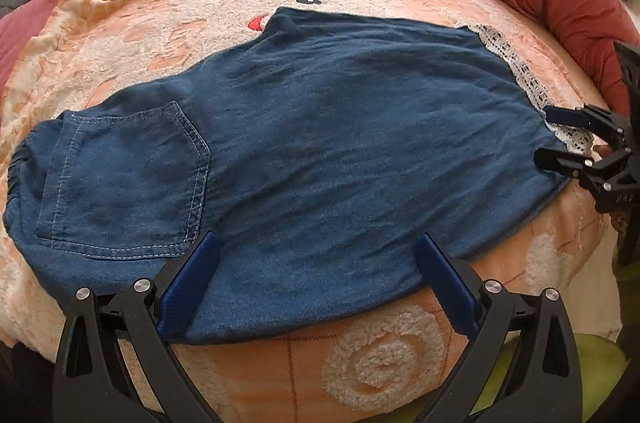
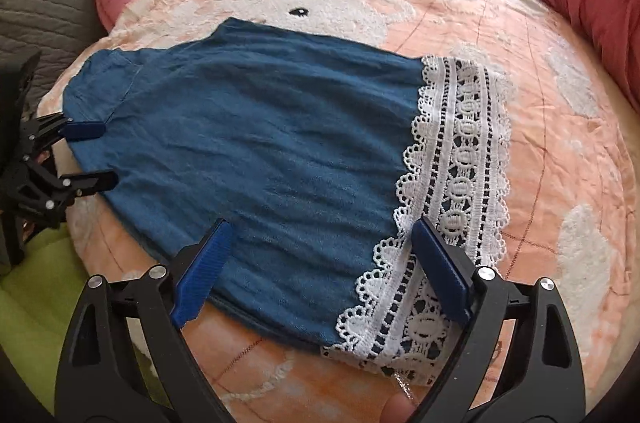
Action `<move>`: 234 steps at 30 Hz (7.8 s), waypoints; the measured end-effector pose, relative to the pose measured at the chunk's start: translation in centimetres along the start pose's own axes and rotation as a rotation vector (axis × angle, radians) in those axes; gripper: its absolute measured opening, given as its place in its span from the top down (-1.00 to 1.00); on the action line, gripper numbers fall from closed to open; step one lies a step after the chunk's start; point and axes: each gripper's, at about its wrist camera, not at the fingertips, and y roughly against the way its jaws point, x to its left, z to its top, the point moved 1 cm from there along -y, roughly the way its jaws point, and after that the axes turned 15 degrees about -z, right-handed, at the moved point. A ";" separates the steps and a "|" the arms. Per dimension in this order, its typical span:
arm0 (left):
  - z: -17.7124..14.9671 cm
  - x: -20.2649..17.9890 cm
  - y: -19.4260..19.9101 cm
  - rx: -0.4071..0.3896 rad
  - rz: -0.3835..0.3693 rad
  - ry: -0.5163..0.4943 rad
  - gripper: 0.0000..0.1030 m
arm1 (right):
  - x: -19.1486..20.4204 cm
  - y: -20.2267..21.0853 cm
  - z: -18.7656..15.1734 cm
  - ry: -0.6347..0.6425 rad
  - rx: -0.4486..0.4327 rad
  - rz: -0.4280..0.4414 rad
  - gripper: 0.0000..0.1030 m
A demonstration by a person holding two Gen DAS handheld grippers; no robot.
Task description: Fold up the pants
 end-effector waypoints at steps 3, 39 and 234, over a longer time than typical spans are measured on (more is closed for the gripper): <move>0.0 -0.3 0.3 -0.011 0.007 -0.005 -0.91 | -0.8 1.3 0.1 -0.029 -0.043 0.010 -0.65; 14.3 -10.0 -3.4 -0.094 -0.077 -0.235 -0.91 | -6.9 3.0 -3.3 -0.254 -0.057 0.017 -0.65; -0.9 0.9 7.5 -0.201 -0.028 0.022 -0.49 | 6.2 3.8 3.3 0.058 -0.176 0.225 -0.64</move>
